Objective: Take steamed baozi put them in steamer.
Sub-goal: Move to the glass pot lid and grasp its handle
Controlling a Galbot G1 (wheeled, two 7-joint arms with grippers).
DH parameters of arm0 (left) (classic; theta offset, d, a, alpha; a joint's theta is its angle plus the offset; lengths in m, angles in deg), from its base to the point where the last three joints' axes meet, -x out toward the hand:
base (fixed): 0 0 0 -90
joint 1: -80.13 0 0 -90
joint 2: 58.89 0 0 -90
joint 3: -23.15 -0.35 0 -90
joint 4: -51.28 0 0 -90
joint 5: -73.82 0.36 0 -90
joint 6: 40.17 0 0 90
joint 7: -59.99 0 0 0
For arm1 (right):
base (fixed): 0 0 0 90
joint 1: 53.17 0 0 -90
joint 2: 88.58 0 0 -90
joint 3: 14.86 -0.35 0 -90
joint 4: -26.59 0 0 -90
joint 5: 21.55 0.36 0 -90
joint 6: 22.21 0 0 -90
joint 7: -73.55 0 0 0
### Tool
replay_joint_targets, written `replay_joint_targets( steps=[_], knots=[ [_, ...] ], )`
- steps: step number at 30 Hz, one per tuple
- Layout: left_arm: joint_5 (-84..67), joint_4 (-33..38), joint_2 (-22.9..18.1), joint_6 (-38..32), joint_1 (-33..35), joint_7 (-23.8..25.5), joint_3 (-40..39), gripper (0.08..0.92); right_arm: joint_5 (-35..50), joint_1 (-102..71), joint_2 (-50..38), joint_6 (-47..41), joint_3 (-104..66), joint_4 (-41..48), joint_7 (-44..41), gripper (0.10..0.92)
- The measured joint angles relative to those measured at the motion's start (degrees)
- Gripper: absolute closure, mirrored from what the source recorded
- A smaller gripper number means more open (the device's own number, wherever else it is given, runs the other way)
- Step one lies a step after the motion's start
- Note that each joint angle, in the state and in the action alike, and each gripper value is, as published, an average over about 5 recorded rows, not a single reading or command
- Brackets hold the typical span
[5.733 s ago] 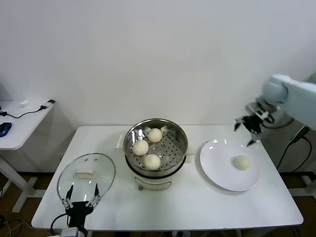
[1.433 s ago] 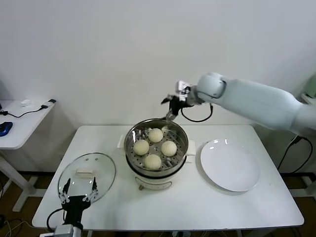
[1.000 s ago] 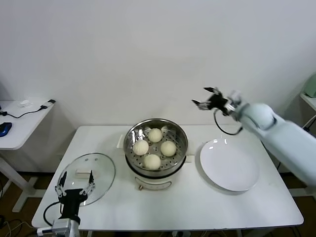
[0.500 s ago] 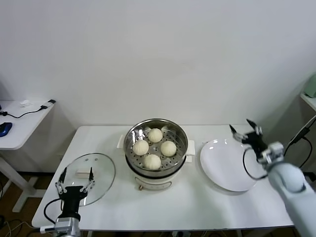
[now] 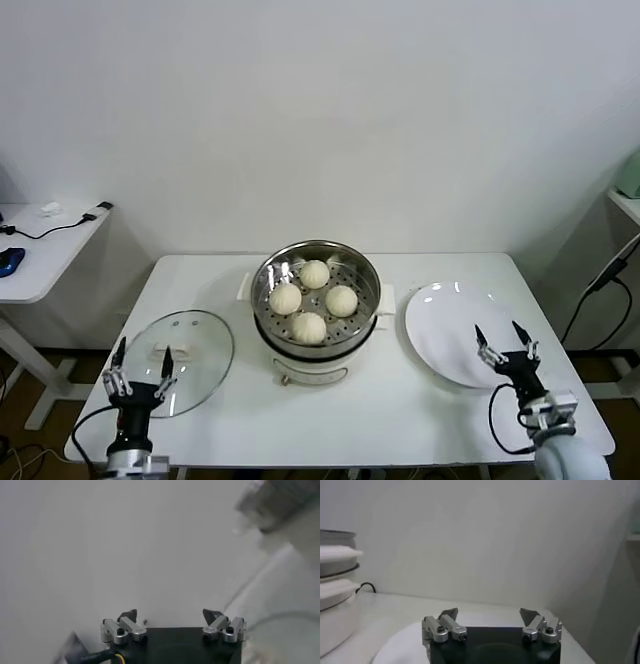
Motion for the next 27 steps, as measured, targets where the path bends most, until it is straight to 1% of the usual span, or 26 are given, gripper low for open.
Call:
replay_joint_targets(
  steps=[6,12,19,27],
  knots=[
    [17.0,-6.1,0.7,1.6,-1.5,-3.1,0.2,0.177,-1.9,-2.5,3.0,1.0,-1.5,-0.5,0.1,0.203],
    [28.0,-11.3,1.4,3.5,-4.1,-4.3,0.3,0.177,-3.5,-3.9,5.0,1.2,-2.6,-1.5,0.1,0.203],
    [32.8,-17.1,2.7,5.2,-8.5,-4.8,0.4,0.177,-4.7,-5.2,6.1,1.2,-3.7,-2.4,0.1,0.203],
    [34.9,-22.7,3.9,6.0,-13.4,-4.1,-0.3,0.177,-5.5,-6.2,7.1,1.4,-4.6,-3.0,0.1,0.203]
  ],
)
